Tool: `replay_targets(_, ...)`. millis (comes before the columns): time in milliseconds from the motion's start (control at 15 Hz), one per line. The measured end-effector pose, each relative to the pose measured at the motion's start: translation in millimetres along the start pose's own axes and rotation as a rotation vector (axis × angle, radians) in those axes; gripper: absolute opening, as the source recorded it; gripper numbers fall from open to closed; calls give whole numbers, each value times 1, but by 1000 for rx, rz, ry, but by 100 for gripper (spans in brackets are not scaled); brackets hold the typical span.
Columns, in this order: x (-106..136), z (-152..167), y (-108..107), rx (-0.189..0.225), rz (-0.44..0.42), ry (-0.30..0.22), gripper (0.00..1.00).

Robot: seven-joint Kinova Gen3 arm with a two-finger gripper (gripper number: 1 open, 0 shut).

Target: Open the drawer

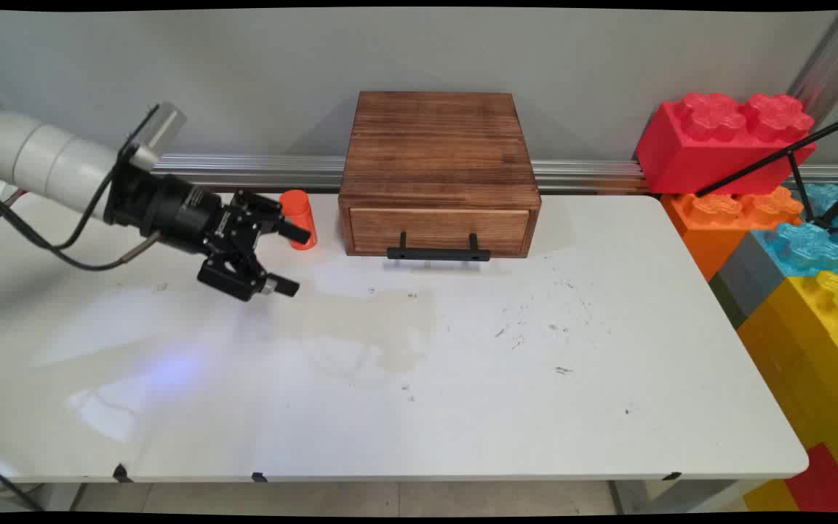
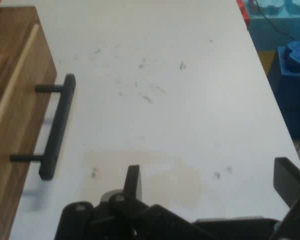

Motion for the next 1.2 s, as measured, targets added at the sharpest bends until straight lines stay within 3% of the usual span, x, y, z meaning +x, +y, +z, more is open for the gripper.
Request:
replay_targets(200, 28, 1, 1, 11, -2, 2, 100)
replay_targets(533, 95, 16, -3, 46, 15, -12, 100)
replay_targets(800, 127, 44, -17, 84, 50, -99, 100)
replay_targets(1200, 137, 98, -34, 110, 83, -266, 100)
